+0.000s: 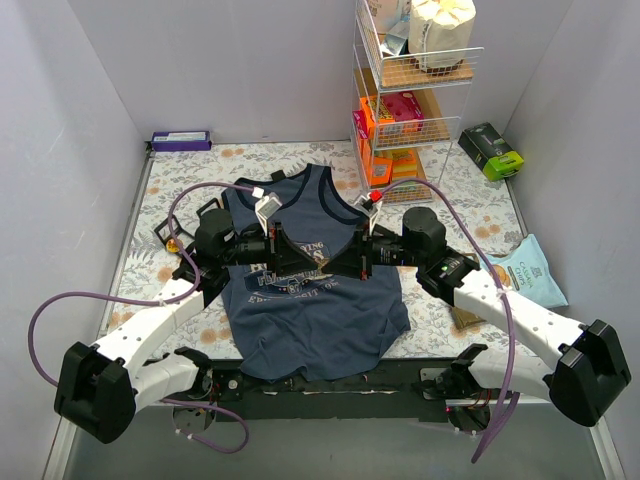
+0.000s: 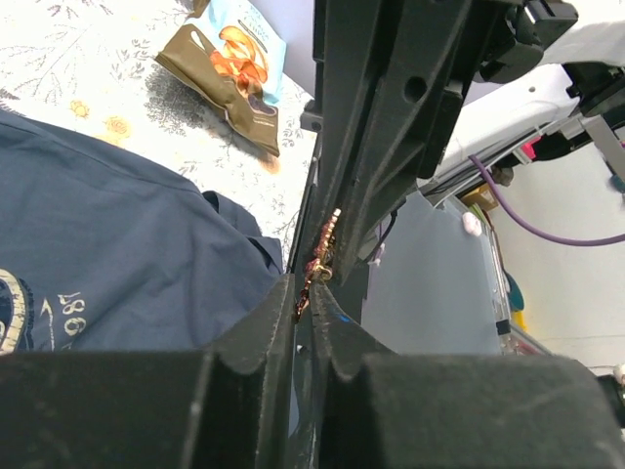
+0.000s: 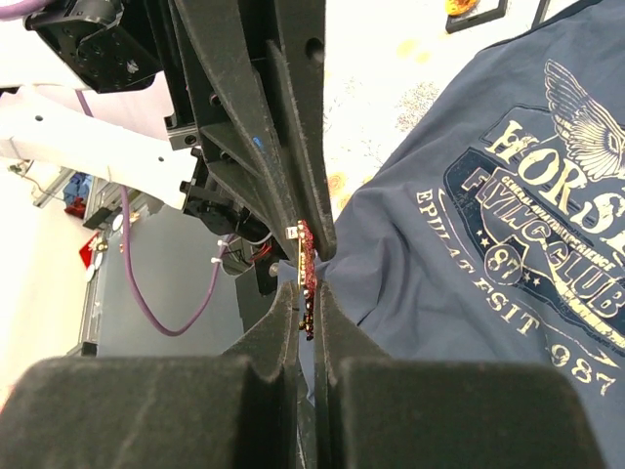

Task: Pin the brooch onto the clothing
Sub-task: Open the brooch.

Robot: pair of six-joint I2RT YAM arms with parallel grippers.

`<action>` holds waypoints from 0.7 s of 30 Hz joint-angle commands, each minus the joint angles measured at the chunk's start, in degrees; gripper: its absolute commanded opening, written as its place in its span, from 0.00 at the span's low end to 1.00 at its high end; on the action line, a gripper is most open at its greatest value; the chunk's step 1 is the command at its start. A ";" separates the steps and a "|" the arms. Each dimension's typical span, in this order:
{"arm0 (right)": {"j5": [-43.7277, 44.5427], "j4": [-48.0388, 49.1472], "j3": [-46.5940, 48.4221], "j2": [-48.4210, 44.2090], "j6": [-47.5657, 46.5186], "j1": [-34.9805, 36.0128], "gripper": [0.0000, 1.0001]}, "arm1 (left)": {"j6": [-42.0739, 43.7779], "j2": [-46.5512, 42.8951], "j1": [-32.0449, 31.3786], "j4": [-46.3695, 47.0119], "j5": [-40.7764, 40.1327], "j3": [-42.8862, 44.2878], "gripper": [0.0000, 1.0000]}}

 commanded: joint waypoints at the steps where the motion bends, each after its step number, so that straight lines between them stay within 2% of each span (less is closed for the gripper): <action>1: -1.59 2.96 -0.09 0.48 1.18 -0.60 0.01 | 0.09 -1.27 -0.31 1.73 -0.27 -1.47 0.00; 21: -2.38 -4.07 1.23 6.02 0.21 -1.57 0.01 | 0.96 -2.15 -0.40 0.06 2.28 -0.51 0.00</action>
